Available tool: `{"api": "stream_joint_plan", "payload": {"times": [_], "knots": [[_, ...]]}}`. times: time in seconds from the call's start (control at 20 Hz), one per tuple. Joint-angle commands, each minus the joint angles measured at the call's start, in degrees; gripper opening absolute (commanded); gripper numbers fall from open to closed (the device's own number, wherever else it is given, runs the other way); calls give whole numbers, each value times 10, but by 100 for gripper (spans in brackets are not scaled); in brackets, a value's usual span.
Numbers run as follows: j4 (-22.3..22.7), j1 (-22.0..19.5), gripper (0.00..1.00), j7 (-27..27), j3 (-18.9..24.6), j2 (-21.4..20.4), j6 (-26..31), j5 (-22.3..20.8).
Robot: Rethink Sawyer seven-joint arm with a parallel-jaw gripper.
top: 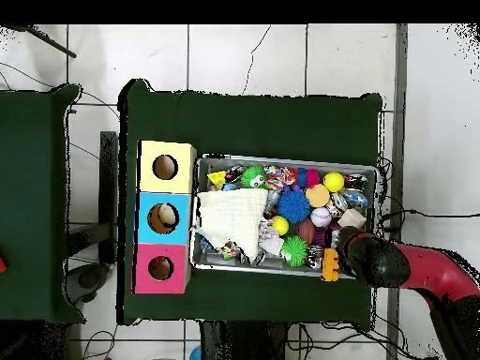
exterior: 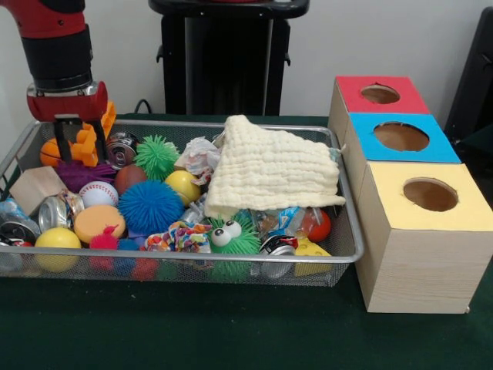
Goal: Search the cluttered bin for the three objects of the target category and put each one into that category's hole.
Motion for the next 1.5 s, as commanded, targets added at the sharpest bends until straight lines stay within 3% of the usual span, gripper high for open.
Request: {"api": "stream_joint_plan", "payload": {"times": [0.05, 0.25, 0.75, 1.5], "knots": [[-9, 3, 100, -66, 12, 17, 12, -24], [-17, 15, 100, -64, -2, 28, -12, -57], [-27, 23, 100, -19, -27, 71, -51, -82], [-31, 8, 100, -28, -23, 104, -50, -70]]}}
